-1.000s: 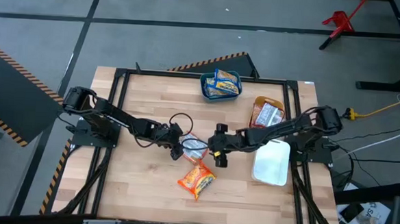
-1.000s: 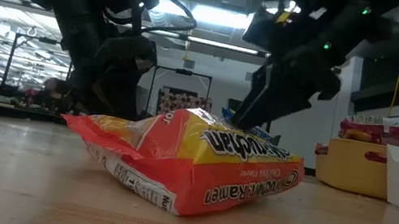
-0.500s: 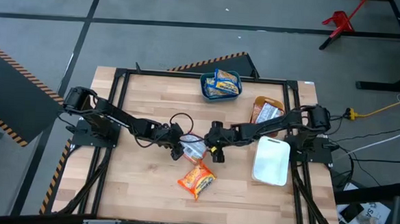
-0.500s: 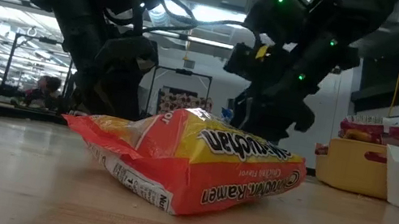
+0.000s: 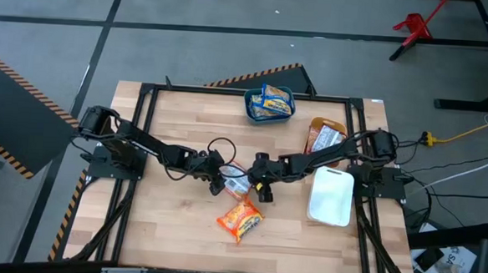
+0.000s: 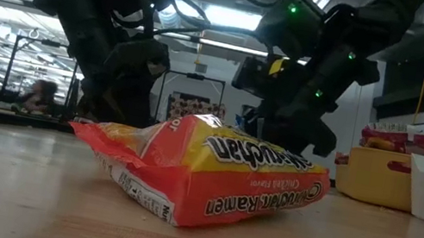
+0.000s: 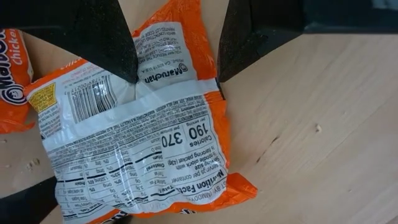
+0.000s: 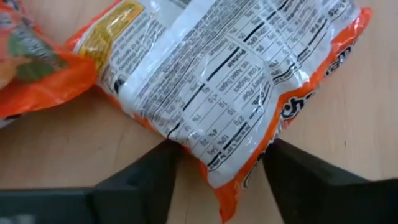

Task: Sort Maruchan noodles
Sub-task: Put the top orange noodle pack into the white bin

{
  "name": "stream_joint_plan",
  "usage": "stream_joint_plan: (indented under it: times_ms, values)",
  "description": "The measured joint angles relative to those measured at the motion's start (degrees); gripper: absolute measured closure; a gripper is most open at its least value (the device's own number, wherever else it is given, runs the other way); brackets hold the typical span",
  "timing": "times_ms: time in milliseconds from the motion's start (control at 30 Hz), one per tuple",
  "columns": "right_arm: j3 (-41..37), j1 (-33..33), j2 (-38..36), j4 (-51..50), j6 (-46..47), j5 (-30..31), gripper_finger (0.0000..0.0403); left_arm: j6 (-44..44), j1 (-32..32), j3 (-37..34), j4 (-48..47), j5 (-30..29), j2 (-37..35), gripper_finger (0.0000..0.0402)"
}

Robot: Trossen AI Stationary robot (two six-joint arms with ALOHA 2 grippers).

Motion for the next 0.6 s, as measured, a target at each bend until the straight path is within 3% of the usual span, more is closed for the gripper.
stream_joint_plan:
  times_ms: [367, 600]
  values:
    - [-0.1, -0.1, 0.2, 0.9, 0.1, 0.4, 0.0381, -0.3, 0.0, 0.0, 1.0, 0.0, 0.0, 0.0189]
    - [-0.1, 0.0, -0.9, 0.4, 1.2, 4.6, 0.0396, 0.0, 1.1, 0.1, 0.3, 4.9, -2.1, 0.0189]
